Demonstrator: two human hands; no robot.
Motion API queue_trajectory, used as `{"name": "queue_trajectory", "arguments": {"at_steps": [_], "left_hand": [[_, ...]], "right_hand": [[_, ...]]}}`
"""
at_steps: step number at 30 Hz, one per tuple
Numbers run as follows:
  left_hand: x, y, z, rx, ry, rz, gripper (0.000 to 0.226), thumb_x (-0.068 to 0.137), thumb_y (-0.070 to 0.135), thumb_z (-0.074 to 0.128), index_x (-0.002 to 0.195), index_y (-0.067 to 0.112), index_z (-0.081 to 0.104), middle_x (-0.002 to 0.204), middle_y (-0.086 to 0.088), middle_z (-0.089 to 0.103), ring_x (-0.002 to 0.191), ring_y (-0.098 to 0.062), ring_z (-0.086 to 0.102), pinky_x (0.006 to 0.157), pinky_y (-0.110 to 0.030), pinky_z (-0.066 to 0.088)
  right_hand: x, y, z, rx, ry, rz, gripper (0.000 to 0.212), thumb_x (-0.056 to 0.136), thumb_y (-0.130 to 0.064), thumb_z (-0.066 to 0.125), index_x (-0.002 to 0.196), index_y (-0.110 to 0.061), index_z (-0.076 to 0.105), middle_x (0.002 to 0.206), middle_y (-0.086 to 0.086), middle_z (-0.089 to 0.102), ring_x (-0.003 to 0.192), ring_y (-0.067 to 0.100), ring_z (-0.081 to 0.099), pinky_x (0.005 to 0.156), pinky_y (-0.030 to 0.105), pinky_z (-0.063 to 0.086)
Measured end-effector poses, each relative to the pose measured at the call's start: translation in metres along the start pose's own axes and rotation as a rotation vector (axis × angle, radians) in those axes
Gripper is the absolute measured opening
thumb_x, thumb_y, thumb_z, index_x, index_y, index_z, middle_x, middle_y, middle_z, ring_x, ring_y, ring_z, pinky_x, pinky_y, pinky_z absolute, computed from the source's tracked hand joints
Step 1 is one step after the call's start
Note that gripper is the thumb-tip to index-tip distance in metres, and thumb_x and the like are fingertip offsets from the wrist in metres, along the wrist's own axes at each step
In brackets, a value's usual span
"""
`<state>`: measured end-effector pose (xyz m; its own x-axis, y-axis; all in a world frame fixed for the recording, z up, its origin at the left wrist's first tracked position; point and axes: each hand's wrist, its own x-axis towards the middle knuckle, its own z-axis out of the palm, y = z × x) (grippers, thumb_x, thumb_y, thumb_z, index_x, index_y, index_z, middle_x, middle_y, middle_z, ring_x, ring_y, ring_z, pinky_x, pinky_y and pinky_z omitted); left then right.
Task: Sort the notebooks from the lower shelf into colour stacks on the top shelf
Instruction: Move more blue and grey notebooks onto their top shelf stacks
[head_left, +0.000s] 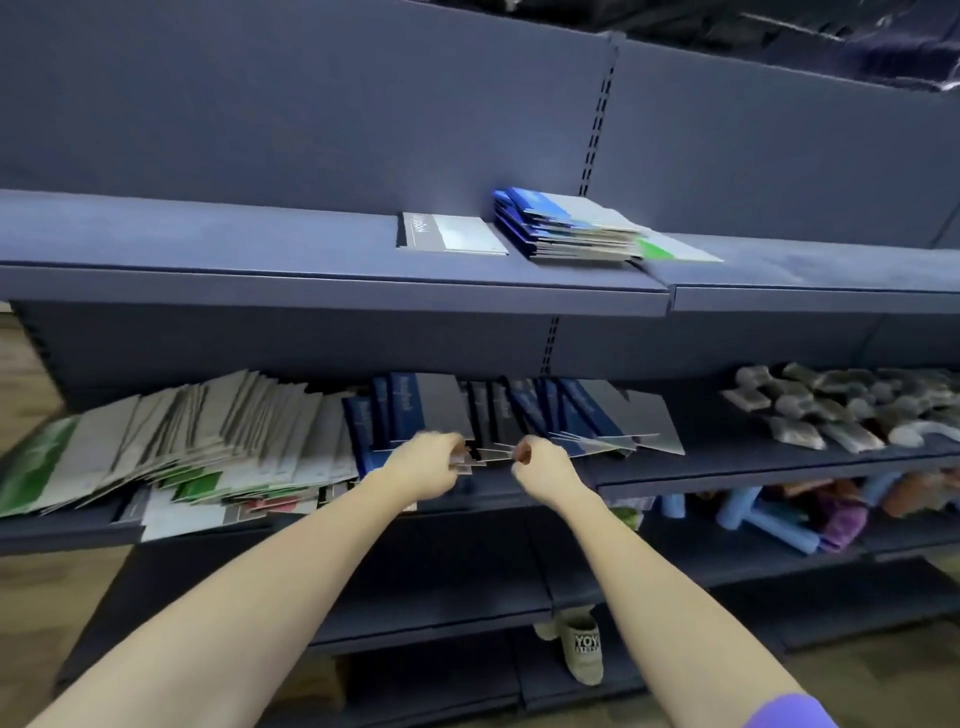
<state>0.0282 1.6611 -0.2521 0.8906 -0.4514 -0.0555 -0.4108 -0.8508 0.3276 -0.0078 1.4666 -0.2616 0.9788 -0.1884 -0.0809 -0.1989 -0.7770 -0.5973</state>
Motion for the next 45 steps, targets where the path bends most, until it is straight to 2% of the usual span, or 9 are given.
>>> {"name": "queue_trajectory", "arguments": {"at_steps": [9, 13, 16, 22, 28, 31, 38, 42, 45], "left_hand": [[0.046, -0.013, 0.019, 0.079, 0.024, -0.205, 0.056, 0.097, 0.037, 0.053, 0.149, 0.025, 0.036, 0.153, -0.006, 0.041, 0.136, -0.03, 0.042, 0.104, -0.041, 0.044], [0.058, -0.016, 0.029, 0.194, 0.017, -0.298, 0.075, 0.094, 0.058, 0.051, 0.156, 0.025, 0.023, 0.163, -0.003, 0.02, 0.149, -0.03, 0.016, 0.119, -0.046, 0.021], [0.064, -0.019, 0.036, 0.242, 0.01, -0.352, 0.081, 0.089, 0.063, 0.054, 0.155, 0.028, 0.022, 0.162, 0.001, 0.02, 0.148, -0.03, 0.018, 0.116, -0.045, 0.023], [0.079, -0.011, 0.04, 0.272, 0.05, -0.421, 0.081, 0.084, 0.061, 0.059, 0.152, 0.029, 0.028, 0.156, 0.001, 0.028, 0.14, -0.033, 0.026, 0.111, -0.049, 0.029], [0.082, 0.001, 0.042, 0.342, 0.096, -0.438, 0.072, 0.088, 0.06, 0.058, 0.146, 0.021, 0.039, 0.152, -0.002, 0.037, 0.139, -0.031, 0.032, 0.106, -0.046, 0.034], [0.08, 0.002, 0.044, 0.337, 0.135, -0.403, 0.063, 0.088, 0.059, 0.059, 0.139, 0.023, 0.048, 0.145, 0.0, 0.047, 0.131, -0.028, 0.043, 0.097, -0.039, 0.042], [0.072, -0.007, 0.045, 0.352, 0.237, -0.327, 0.048, 0.096, 0.064, 0.038, 0.115, 0.026, 0.061, 0.115, 0.003, 0.066, 0.103, -0.026, 0.062, 0.071, -0.032, 0.051], [0.068, -0.004, 0.04, 0.397, 0.156, -0.315, 0.043, 0.098, 0.053, 0.043, 0.126, 0.023, 0.058, 0.125, -0.001, 0.061, 0.111, -0.026, 0.06, 0.076, -0.033, 0.045], [0.068, -0.003, 0.033, 0.394, 0.095, -0.316, 0.046, 0.099, 0.054, 0.038, 0.123, 0.022, 0.06, 0.12, -0.002, 0.062, 0.106, -0.025, 0.06, 0.073, -0.032, 0.044]], "right_hand": [[0.074, 0.003, 0.018, -0.281, -0.098, -0.178, 0.051, 0.091, -0.022, 0.061, 0.141, -0.019, 0.051, 0.14, 0.012, 0.055, 0.126, 0.034, 0.052, 0.101, 0.038, 0.048], [0.098, 0.021, 0.016, -0.322, -0.253, -0.223, 0.088, 0.081, -0.039, 0.075, 0.155, -0.025, 0.029, 0.16, 0.005, 0.031, 0.142, 0.031, 0.036, 0.111, 0.038, 0.039], [0.11, 0.033, 0.014, -0.44, -0.374, -0.299, 0.106, 0.076, -0.052, 0.078, 0.159, -0.027, 0.018, 0.164, 0.004, 0.022, 0.144, 0.03, 0.034, 0.11, 0.038, 0.041], [0.124, 0.038, 0.019, -0.649, -0.171, -0.514, 0.076, 0.09, -0.067, 0.054, 0.151, -0.026, 0.035, 0.148, 0.006, 0.048, 0.122, 0.031, 0.057, 0.086, 0.038, 0.049], [0.116, 0.03, 0.023, -0.714, -0.045, -0.629, 0.038, 0.101, -0.029, 0.051, 0.136, -0.014, 0.05, 0.116, 0.012, 0.068, 0.099, 0.033, 0.066, 0.066, 0.034, 0.04], [0.106, 0.032, 0.026, -0.718, -0.006, -0.625, 0.047, 0.095, -0.008, 0.05, 0.141, -0.009, 0.042, 0.11, 0.015, 0.069, 0.095, 0.034, 0.067, 0.067, 0.035, 0.041], [0.092, 0.037, 0.021, -0.55, 0.022, -0.444, 0.059, 0.094, -0.004, 0.047, 0.15, -0.002, 0.027, 0.106, 0.018, 0.07, 0.093, 0.036, 0.068, 0.065, 0.037, 0.043], [0.089, 0.034, 0.016, -0.29, 0.1, -0.297, 0.051, 0.096, -0.001, 0.044, 0.145, 0.002, 0.03, 0.097, 0.021, 0.07, 0.088, 0.038, 0.068, 0.064, 0.037, 0.047], [0.077, 0.025, 0.01, -0.21, 0.178, -0.364, 0.042, 0.098, 0.0, 0.044, 0.139, 0.005, 0.038, 0.092, 0.024, 0.069, 0.081, 0.04, 0.068, 0.061, 0.037, 0.043]]}}
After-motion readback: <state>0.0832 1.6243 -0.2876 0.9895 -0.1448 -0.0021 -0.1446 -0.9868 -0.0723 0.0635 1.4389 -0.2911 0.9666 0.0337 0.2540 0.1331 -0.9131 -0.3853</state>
